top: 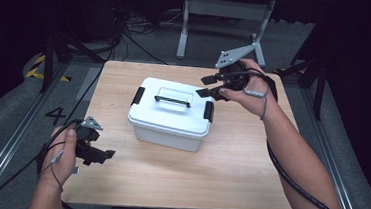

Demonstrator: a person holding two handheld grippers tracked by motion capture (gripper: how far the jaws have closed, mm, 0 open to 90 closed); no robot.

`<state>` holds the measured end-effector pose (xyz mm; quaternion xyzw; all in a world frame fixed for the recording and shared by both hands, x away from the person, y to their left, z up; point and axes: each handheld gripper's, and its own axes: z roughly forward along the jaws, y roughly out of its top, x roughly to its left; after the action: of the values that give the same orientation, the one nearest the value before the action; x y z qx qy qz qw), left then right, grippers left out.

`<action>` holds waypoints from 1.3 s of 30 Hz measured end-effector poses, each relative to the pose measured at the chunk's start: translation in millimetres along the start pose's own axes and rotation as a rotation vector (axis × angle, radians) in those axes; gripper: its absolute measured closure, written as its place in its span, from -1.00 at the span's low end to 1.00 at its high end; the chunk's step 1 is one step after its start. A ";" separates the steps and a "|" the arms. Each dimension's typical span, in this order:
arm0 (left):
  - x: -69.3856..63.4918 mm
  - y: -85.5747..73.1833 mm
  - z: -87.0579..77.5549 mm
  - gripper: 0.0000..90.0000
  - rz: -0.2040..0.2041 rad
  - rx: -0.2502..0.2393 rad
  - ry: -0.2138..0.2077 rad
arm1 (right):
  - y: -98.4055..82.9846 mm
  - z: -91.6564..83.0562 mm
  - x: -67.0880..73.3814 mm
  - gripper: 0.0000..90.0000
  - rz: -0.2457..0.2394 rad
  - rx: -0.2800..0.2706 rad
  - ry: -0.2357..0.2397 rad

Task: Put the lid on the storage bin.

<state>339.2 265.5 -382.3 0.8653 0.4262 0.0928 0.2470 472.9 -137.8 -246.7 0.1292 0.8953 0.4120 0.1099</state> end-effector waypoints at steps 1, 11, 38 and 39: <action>0.2 0.4 0.2 -0.59 0.001 0.001 -0.001 | -3.6 -4.1 -1.2 0.16 0.009 -0.004 -0.004; 0.8 3.1 1.1 -0.60 0.007 0.003 -0.005 | -34.8 -37.1 -11.2 0.12 0.068 0.005 -0.050; 0.9 3.7 7.4 -0.60 -0.008 0.016 0.023 | -118.7 -76.2 -34.9 0.04 0.194 0.071 -0.204; 0.4 4.1 7.6 -0.59 -0.002 0.018 0.021 | -122.9 -75.3 -34.5 0.04 0.197 0.072 -0.200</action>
<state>345.0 261.1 -386.8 0.8661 0.4305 0.0979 0.2345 465.3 -279.4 -289.8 0.2610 0.8770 0.3734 0.1530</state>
